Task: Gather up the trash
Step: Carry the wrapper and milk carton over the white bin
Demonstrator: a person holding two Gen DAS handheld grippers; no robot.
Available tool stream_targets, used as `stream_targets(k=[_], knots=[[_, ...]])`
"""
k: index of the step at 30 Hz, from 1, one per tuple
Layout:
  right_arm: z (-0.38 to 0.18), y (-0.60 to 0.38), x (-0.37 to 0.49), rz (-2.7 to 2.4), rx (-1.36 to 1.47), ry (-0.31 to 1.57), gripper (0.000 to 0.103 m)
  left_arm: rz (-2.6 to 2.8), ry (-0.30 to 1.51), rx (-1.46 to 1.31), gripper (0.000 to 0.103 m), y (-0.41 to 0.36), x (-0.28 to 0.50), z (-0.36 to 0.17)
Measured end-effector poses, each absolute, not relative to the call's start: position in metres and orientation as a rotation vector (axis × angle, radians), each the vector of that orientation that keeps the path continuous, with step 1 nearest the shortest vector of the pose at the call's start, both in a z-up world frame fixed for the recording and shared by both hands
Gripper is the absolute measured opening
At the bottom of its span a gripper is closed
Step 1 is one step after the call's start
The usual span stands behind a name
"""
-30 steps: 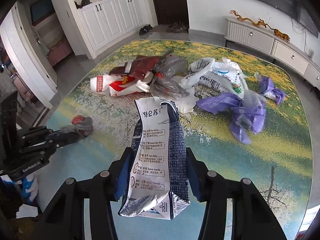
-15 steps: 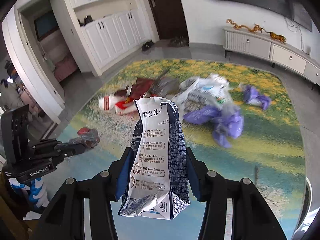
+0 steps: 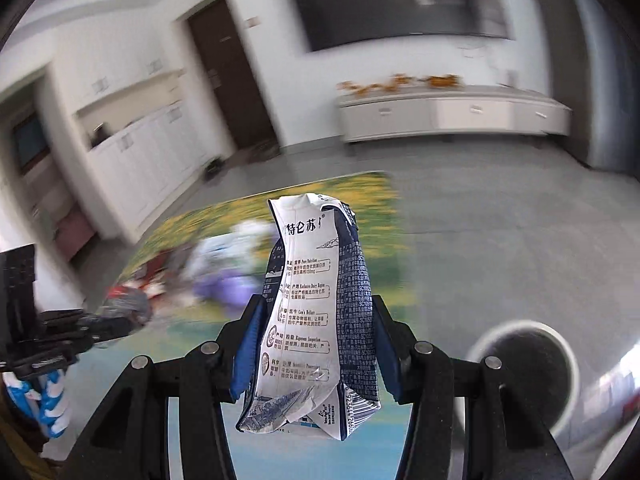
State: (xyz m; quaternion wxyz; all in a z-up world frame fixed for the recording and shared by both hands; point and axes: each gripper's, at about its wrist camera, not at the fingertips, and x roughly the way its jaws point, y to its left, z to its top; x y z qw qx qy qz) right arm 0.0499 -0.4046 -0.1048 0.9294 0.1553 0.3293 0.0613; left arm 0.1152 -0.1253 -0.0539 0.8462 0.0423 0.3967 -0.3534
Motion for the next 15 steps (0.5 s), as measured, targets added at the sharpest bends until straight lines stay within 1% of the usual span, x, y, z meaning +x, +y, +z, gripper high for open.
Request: stream_targets(k=[4, 8, 12, 15], knots=[[-0.125, -0.467, 0.036, -0.026, 0.366, 0.699, 0.048, -0.830, 0.832, 0.165, 0.007, -0.204, 0.122, -0.052], [-0.147, -0.518, 0.029, -0.162, 0.416, 0.734, 0.049, -0.899, 0.861, 0.230, 0.007, -0.283, 0.130, -0.061], [-0.166, -0.550, 0.029, -0.254, 0.439, 0.769, 0.049, -0.941, 0.903, 0.270, 0.007, -0.353, 0.135, -0.077], [-0.179, -0.568, 0.030, -0.307, 0.450, 0.793, 0.049, -0.957, 0.944, 0.263, 0.008, -0.390, 0.144, -0.090]])
